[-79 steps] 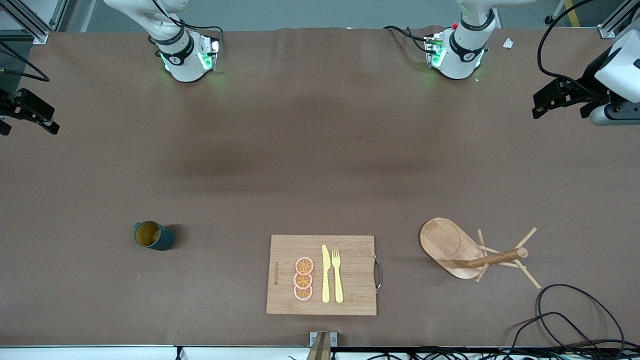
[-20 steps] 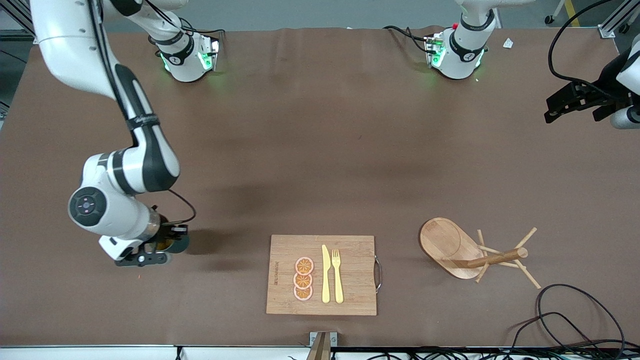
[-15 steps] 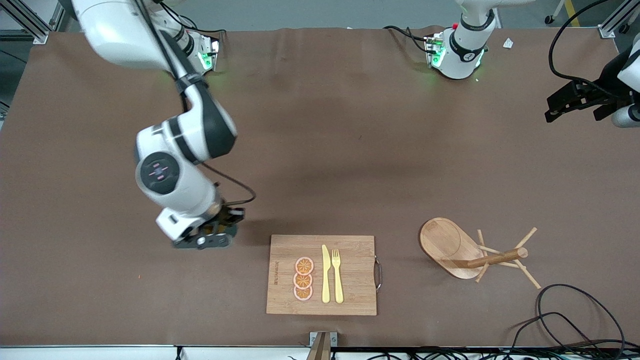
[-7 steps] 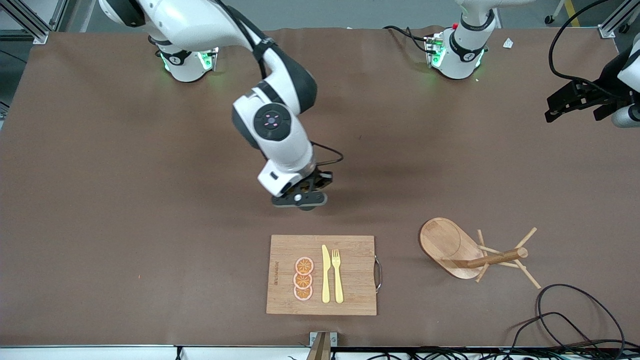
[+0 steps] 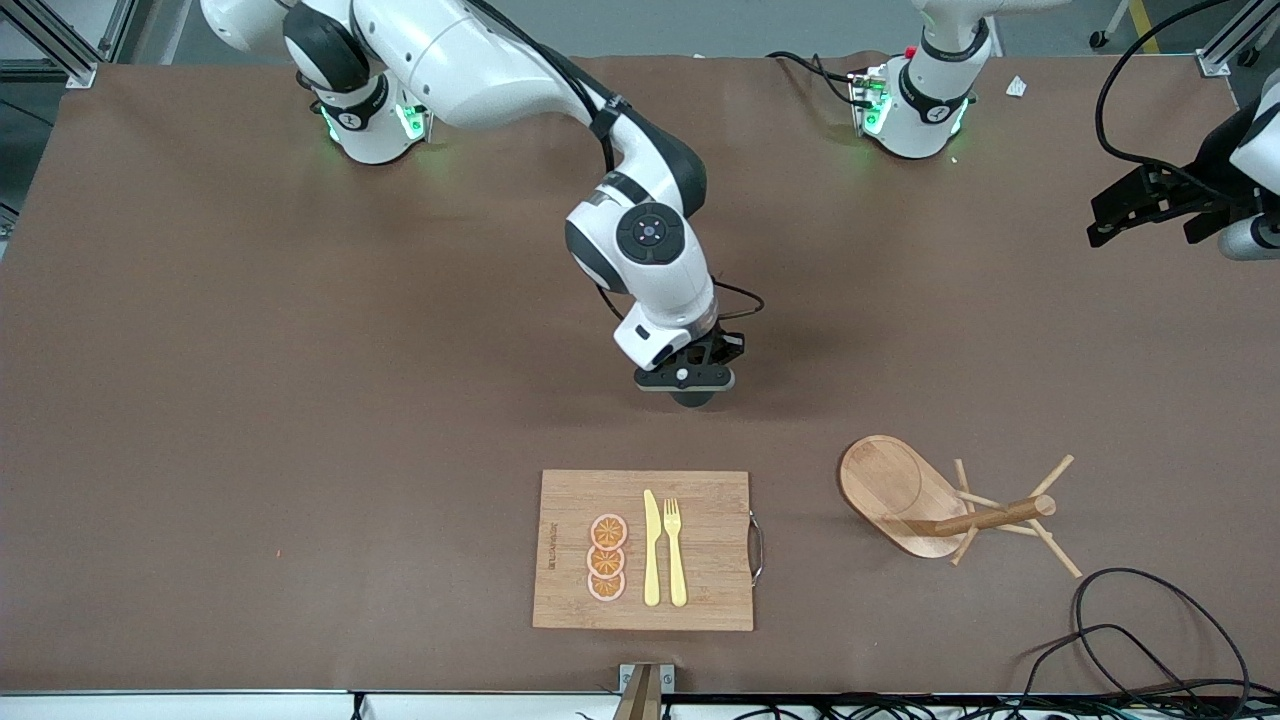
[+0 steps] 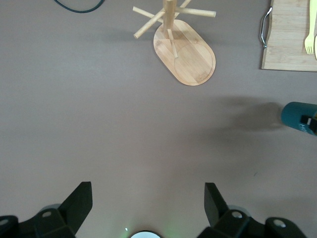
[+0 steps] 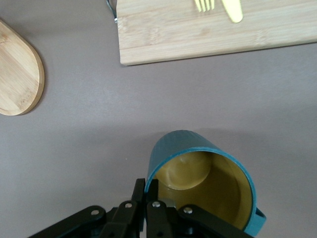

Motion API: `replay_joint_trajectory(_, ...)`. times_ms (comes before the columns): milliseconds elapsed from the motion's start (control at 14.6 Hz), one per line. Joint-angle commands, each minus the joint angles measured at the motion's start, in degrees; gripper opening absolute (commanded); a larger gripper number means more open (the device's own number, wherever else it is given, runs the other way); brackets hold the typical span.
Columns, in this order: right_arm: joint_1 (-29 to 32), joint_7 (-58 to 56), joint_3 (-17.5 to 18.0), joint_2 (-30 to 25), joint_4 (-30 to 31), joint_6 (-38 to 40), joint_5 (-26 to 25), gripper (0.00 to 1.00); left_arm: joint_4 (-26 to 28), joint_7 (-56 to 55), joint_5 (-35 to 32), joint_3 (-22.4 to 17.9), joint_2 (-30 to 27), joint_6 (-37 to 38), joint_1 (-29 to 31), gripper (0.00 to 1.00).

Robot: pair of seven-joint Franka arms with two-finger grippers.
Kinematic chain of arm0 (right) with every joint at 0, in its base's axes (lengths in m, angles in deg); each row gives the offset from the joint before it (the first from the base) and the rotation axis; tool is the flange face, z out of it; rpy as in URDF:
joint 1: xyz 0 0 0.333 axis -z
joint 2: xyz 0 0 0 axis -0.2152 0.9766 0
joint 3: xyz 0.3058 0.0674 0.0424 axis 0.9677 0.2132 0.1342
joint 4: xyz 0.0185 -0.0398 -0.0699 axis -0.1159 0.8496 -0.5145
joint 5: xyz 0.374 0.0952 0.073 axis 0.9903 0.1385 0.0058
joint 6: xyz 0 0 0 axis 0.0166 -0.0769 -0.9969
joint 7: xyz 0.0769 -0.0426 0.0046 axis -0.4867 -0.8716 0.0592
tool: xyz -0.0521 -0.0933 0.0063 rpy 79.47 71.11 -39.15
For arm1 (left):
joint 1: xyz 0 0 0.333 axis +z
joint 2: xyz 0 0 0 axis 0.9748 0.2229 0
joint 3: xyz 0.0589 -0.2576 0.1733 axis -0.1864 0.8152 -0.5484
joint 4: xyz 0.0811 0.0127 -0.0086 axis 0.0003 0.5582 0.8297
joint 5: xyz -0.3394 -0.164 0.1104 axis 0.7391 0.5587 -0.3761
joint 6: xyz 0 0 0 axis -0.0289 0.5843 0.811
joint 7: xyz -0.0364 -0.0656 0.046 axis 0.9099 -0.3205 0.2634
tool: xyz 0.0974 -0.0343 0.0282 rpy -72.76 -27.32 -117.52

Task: Pass cup and hang on rack
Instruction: 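Lift the teal mug with the right gripper toward the table middle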

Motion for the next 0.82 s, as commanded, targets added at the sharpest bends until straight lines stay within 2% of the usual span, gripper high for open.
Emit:
replay_joint_trajectory(0, -1.3, 3.1, -0.8, 1.8, -3.2, 0.3, 0.7, 0.01, -0.6, 0.9, 1.4, 0.1, 1.2, 0.6, -0.3, 1.00)
replay_joint_trajectory(274, -3.4, 4.4, -2.6, 3.5, -3.1, -1.1, 0.6, 0.02, -0.6, 0.9, 1.3, 0.5, 2.2, -2.8, -0.7, 1.00)
replay_joint_trajectory(549, -4.1, 4.4, -3.3, 3.7, -3.0, -1.1, 0.6, 0.15, -0.6, 0.8, 0.9, 0.6, 3.7, -4.7, -1.9, 1.00)
replay_joint_trajectory(617, -4.1, 4.4, -3.4, 3.7, -3.0, -1.1, 0.6, 0.24, -0.7, 0.8, 0.8, 0.7, 3.7, -5.6, -2.0, 1.00)
replay_joint_trajectory(686, -4.1, 4.4, -3.4, 3.6, -3.0, -1.1, 0.3, 0.37, -0.7, 0.6, 0.7, 0.8, 3.8, -5.7, -2.0, 1.00)
replay_joint_trajectory(755, -4.1, 4.4, -3.4, 3.5, -3.0, -1.0, 0.0, 0.56, -0.7, 0.5, 0.5, 1.2, 3.8, -5.7, -2.0, 1.00)
